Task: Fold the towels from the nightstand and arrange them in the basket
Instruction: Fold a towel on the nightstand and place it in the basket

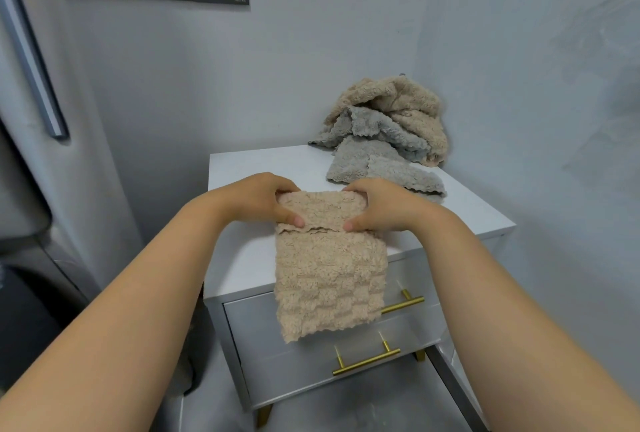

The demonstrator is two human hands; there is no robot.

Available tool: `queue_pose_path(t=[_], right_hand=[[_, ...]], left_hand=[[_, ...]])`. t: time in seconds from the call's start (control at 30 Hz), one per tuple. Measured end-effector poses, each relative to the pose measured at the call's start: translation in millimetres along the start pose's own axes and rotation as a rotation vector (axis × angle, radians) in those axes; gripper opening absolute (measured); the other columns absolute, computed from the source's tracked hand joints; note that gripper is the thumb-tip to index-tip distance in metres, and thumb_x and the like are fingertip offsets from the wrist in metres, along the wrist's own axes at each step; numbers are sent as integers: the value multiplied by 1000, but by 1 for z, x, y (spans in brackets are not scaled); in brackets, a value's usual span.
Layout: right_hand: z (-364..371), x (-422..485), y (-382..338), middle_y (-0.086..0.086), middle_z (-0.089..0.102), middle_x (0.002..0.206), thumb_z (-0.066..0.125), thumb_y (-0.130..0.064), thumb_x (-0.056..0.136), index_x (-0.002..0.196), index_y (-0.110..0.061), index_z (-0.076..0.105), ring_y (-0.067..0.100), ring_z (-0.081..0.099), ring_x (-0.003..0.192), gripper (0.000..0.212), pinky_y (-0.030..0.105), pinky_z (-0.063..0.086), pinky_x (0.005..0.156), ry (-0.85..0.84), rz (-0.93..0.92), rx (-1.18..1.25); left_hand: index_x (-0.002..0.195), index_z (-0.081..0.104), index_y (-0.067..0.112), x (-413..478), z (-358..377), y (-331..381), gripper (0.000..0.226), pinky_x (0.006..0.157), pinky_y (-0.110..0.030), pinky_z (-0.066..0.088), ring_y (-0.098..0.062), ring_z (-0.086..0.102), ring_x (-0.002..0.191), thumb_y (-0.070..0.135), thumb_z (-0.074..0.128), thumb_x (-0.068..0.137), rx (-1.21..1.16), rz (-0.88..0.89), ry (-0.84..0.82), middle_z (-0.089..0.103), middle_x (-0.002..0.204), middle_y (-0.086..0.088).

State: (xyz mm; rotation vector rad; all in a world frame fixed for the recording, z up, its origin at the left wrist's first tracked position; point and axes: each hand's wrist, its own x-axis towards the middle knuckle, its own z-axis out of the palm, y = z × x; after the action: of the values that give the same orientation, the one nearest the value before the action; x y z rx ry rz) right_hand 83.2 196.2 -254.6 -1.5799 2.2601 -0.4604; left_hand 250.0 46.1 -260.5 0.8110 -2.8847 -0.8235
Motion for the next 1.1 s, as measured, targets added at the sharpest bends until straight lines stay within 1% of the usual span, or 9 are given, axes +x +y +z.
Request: queue_pose_path(t=[0.27, 0.33, 0.4, 0.47, 0.57, 0.67, 0.8, 0.93, 1.1], right_hand=[[-5, -1, -4, 6, 46, 143, 72, -39, 82, 143, -10, 38, 24, 46, 127, 76, 28, 37, 94, 4, 62, -25], [-5, -1, -5, 5, 54, 132, 74, -34, 81, 137, -10, 47, 24, 52, 118, 67, 27, 40, 86, 35, 71, -20], [-3, 0, -6, 0, 62, 99, 75, -26, 80, 115, -14, 61, 22, 59, 92, 40, 25, 42, 67, 119, 40, 17], [0, 3, -5, -6, 54, 81, 72, -18, 79, 99, -16, 62, 17, 53, 76, 22, 24, 36, 54, 254, 14, 32], [4, 7, -7, -6, 53, 82, 70, -10, 78, 91, -17, 60, 15, 51, 78, 17, 24, 33, 54, 445, -25, 7], [7, 11, -6, -6, 49, 89, 68, -6, 79, 95, -16, 57, 16, 47, 86, 22, 27, 33, 63, 516, -41, -17], [6, 12, 1, -5, 48, 81, 63, 2, 75, 82, -21, 48, 17, 45, 75, 29, 27, 29, 54, 443, -33, -25], [1, 9, 6, 4, 56, 87, 65, 1, 75, 79, -21, 47, 16, 45, 69, 29, 31, 36, 58, 313, -52, -12], [-6, 3, 4, 4, 58, 95, 75, -10, 73, 84, -18, 53, 15, 47, 73, 26, 31, 40, 61, 203, -56, -29]], left_hand=[[109, 61, 30, -1, -3, -1, 48, 87, -30, 48, -10, 60, 95, 32, 84, 67, -43, -10, -5, 66, 102, 9], [108, 59, 31, 2, -2, 0, 49, 77, -26, 47, -9, 59, 89, 27, 85, 67, -57, 3, 79, 63, 100, 8], [107, 58, 32, 4, 1, 1, 48, 68, -21, 42, -7, 54, 84, 23, 84, 68, -48, 17, 181, 59, 99, 10], [109, 59, 31, 6, 4, 2, 48, 71, -23, 40, -11, 53, 87, 21, 83, 69, -36, 14, 299, 57, 99, 9], [109, 60, 23, 8, 9, 4, 43, 78, -29, 42, -15, 51, 92, 16, 79, 72, 20, 7, 458, 58, 100, 7], [98, 57, 19, 10, 14, 7, 32, 71, -31, 40, -18, 52, 87, 16, 75, 72, 107, 58, 528, 58, 96, 3], [88, 53, 19, 9, 14, 8, 29, 64, -29, 34, -18, 51, 83, 17, 77, 72, 127, 107, 462, 56, 88, 5], [82, 56, 25, 4, 4, 7, 31, 69, -28, 39, -15, 52, 86, 14, 81, 68, 55, 71, 328, 57, 86, 10], [97, 67, 20, -9, -11, 16, 31, 87, -34, 45, -18, 54, 98, 30, 81, 71, 180, 39, 140, 61, 101, 4]])
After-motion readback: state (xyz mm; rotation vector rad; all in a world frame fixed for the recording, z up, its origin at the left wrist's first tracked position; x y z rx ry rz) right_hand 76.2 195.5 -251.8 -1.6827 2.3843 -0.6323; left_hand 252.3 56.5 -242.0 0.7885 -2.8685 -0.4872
